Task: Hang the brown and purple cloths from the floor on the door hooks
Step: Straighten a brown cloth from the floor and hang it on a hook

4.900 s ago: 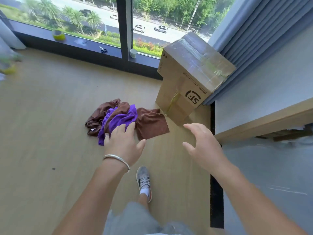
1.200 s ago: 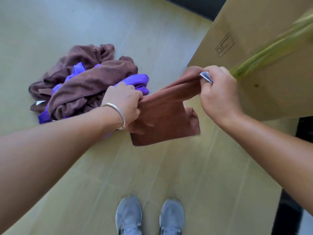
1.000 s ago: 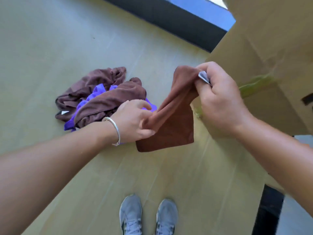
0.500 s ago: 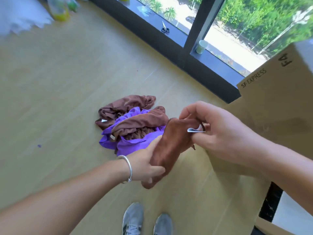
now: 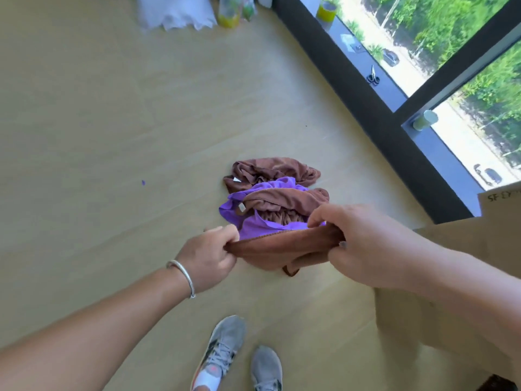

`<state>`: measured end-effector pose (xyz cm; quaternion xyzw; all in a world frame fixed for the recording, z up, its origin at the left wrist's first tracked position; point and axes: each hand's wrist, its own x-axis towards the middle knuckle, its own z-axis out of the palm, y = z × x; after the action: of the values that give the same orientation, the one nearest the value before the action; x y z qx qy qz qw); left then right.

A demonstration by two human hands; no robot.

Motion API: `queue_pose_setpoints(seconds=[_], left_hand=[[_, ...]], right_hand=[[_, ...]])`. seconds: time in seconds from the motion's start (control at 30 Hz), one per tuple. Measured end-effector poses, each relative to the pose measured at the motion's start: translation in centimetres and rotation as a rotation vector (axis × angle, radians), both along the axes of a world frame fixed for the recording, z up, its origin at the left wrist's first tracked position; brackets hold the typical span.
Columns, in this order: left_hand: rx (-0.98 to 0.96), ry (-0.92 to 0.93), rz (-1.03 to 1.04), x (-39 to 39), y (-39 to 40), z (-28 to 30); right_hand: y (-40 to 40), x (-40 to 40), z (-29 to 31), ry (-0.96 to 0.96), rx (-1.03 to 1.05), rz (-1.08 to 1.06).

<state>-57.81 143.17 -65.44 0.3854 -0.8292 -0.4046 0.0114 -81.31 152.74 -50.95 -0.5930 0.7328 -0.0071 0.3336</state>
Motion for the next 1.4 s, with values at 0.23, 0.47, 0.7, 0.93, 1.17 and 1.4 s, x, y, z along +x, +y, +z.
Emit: queue_pose_setpoints(seconds=[0.23,0.47,0.7,0.93,1.17,1.4], left_hand=[[-0.195,-0.198,0.174,12.0,3.2,-0.4],[-0.128,-0.265,0.522,25.0,6.4,-0.5],[0.012,-0.634,0.062,35.7,8.0,-2.7],[-0.045,-0.826,0.345,43.5,0.5,-0.6],[-0.228,-0.441,0.728,47.5,-9.6,7.2],[-0.481,-0.042,0.902,50.6,-13.5,14.0]], right_hand=[[-0.8,6.2,-3.2,0.157,-0.01,0.26],[-1.2,14.2,-7.5,0.17,-0.109,0.343],[-2.5,22.5,-12.3,0.164,0.062,0.297],[-11.1,29.4,-11.6,0.192,-0.007,0.348],[-22.6,32.4,-5.5,0.281,-0.31,0.333],[-27.7,33.8,0.0,0.195,-0.565,0.314]])
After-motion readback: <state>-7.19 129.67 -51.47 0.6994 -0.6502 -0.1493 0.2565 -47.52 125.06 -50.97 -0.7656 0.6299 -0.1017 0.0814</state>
